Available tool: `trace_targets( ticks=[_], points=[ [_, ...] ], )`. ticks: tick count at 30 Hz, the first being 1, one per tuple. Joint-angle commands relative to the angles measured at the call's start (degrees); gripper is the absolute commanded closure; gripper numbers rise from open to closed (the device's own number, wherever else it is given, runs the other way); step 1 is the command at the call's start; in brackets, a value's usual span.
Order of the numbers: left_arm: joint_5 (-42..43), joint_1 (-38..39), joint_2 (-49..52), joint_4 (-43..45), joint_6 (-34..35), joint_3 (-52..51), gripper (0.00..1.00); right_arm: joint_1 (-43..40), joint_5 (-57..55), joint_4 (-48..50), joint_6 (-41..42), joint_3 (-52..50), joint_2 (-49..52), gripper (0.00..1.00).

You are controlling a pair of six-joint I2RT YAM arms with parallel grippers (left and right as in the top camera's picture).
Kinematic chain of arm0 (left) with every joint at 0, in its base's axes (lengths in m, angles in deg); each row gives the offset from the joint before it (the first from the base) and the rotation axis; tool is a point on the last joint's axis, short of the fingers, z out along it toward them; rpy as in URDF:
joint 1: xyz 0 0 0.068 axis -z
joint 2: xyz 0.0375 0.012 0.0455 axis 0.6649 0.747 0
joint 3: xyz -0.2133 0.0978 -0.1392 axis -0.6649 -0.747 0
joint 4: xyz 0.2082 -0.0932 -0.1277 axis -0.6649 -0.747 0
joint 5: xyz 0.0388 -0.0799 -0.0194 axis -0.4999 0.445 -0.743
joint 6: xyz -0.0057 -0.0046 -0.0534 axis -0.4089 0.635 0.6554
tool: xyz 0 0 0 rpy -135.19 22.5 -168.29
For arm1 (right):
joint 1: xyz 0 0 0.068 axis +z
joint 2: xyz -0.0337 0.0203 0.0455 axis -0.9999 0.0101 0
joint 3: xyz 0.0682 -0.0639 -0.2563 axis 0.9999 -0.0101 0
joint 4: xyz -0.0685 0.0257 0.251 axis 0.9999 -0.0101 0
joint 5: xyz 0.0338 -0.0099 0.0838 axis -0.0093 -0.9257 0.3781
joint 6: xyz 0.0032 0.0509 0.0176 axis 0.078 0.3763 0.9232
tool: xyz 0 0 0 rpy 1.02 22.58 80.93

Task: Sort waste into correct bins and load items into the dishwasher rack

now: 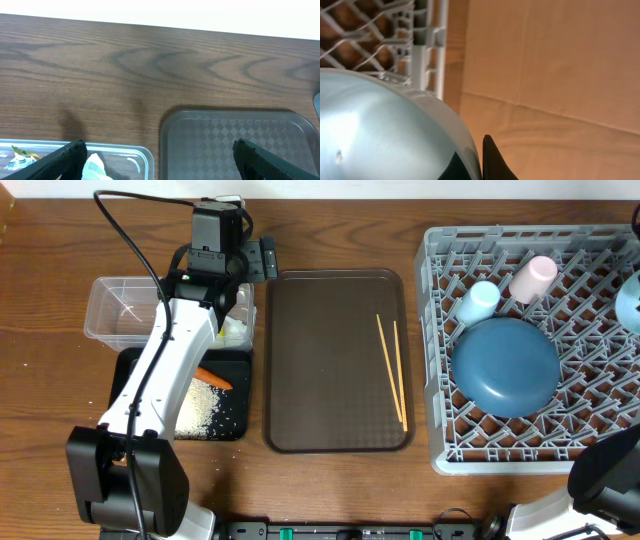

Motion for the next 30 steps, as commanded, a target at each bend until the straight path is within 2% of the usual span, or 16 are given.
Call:
trace_targets(
  ticks=[1, 10, 18, 30],
  points=[
    [-0.48, -0.09, 0.22, -0.11, 0.5, -0.11, 0.06, -1.57, -2.73, 2.64, -4.09, 0.15, 1.92, 0.99],
    [-0.48, -0.09, 0.22, -0.11, 0.5, -0.11, 0.06, -1.6, -9.22, 14.75, -9.44, 0.15, 7.45, 0.99],
    [-0.48, -0.09, 0.22, -0.09, 0.52, -0.11, 0.06, -0.63, -12.31, 21.88, -21.97, 0.13, 12.24, 0.99],
    [-0.48, -0.09, 0.22, -0.11, 0.52, -0.11, 0.06, -0.63, -12.0, 26.34, -35.28, 0.11, 15.54, 0.99]
  ],
)
